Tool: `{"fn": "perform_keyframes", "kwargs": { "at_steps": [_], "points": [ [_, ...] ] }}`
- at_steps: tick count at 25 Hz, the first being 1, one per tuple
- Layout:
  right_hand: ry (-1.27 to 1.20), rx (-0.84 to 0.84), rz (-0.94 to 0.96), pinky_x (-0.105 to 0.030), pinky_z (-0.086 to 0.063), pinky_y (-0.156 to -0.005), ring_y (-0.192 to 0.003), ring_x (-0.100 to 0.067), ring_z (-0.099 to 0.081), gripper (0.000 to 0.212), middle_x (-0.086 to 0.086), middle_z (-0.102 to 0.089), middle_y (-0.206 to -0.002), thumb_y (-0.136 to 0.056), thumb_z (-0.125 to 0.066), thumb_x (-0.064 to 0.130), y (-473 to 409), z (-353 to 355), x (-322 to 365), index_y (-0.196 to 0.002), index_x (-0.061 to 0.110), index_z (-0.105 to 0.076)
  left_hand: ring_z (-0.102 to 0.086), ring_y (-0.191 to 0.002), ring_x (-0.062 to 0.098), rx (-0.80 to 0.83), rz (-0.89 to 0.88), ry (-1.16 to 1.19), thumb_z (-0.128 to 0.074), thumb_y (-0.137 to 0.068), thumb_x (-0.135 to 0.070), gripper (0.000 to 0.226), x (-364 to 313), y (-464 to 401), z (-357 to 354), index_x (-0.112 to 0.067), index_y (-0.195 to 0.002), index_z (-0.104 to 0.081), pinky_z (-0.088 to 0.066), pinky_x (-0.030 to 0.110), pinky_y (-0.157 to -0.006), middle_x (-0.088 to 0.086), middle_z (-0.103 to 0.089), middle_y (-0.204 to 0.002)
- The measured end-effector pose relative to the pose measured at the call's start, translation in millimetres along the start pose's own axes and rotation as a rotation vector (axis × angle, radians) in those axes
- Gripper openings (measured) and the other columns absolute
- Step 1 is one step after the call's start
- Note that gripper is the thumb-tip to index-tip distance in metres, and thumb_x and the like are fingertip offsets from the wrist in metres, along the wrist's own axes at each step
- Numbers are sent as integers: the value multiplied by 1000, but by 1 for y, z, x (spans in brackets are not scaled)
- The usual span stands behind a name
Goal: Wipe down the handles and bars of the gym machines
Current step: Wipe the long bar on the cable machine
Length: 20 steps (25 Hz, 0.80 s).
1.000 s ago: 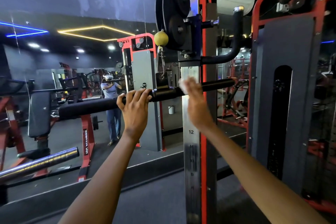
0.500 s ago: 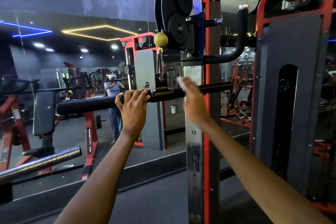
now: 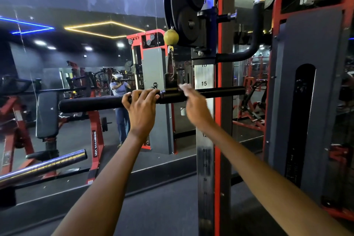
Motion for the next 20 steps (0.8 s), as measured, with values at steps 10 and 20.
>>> {"fn": "perform_keyframes", "kwargs": {
  "at_steps": [10, 20],
  "points": [
    [95, -136, -330, -20, -49, -87, -109, -24, -55, 32, -14, -59, -117, -89, -45, -6, -15, 2, -26, -116, 2, -60, -50, -100, 19, 14, 31, 48, -34, -100, -33, 39, -3, -1, -4, -20, -110, -69, -20, 38, -90, -5, -68, -108],
    [483, -10, -382, -22, -37, -45, -57, -22, -56, 28, -9, -64, -68, -84, -40, 6, -60, 108, -132, -81, 1, -68, -46, -104, 17, 21, 25, 126, -34, -100, -33, 39, -5, 2, -2, -19, -113, -68, -21, 42, -93, -3, -67, -111]
  ]
}}
Point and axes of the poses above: each hand's wrist, its own y-axis away from the middle knuckle, its own z-axis out of the back of the hand, x = y × z, the point moved 6 cm from there along -y, towards the middle knuckle
